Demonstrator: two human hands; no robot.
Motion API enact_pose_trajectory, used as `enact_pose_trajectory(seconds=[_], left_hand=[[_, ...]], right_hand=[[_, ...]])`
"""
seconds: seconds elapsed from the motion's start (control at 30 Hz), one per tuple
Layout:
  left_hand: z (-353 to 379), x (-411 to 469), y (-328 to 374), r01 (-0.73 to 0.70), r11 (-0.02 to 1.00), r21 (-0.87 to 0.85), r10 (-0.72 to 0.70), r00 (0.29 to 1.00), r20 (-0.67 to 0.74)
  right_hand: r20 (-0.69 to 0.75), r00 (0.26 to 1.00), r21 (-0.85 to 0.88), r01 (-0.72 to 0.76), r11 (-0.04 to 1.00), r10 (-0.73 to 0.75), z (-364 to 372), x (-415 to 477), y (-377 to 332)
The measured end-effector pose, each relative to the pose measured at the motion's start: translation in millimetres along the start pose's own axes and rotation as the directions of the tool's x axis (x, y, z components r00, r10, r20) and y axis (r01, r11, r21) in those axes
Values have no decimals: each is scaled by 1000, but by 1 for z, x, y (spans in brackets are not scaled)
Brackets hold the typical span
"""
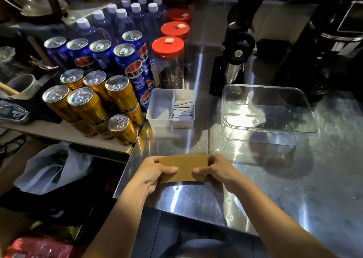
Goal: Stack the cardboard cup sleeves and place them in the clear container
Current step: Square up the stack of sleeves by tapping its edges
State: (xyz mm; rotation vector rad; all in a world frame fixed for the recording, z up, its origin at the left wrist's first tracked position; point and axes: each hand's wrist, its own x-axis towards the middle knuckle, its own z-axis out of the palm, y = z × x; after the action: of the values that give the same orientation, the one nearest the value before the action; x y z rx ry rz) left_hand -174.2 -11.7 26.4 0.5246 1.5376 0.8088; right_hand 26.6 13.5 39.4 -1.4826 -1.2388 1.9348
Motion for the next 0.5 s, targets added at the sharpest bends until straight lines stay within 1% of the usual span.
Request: enact_pose_trajectory(seconds=[0.07,0.23,0.4,0.5], left_hand=[[6,-2,1,-42,999,-21,43,998,43],[29,-6,5,-195,981,-10,194,969,150],[70,-3,-3,-396,913,95,385,916,111],[88,-2,-6,-486,861,149,466,872,152]], right_hand=[[-20,1000,25,23,999,-22,-5,-4,3],[-208,967,-67,136,988,-148,-26,-9,13],[-376,895,-97,219,971,-239,-52,-21,27],[-444,852,-114,253,961,-277,-65,-27,35]])
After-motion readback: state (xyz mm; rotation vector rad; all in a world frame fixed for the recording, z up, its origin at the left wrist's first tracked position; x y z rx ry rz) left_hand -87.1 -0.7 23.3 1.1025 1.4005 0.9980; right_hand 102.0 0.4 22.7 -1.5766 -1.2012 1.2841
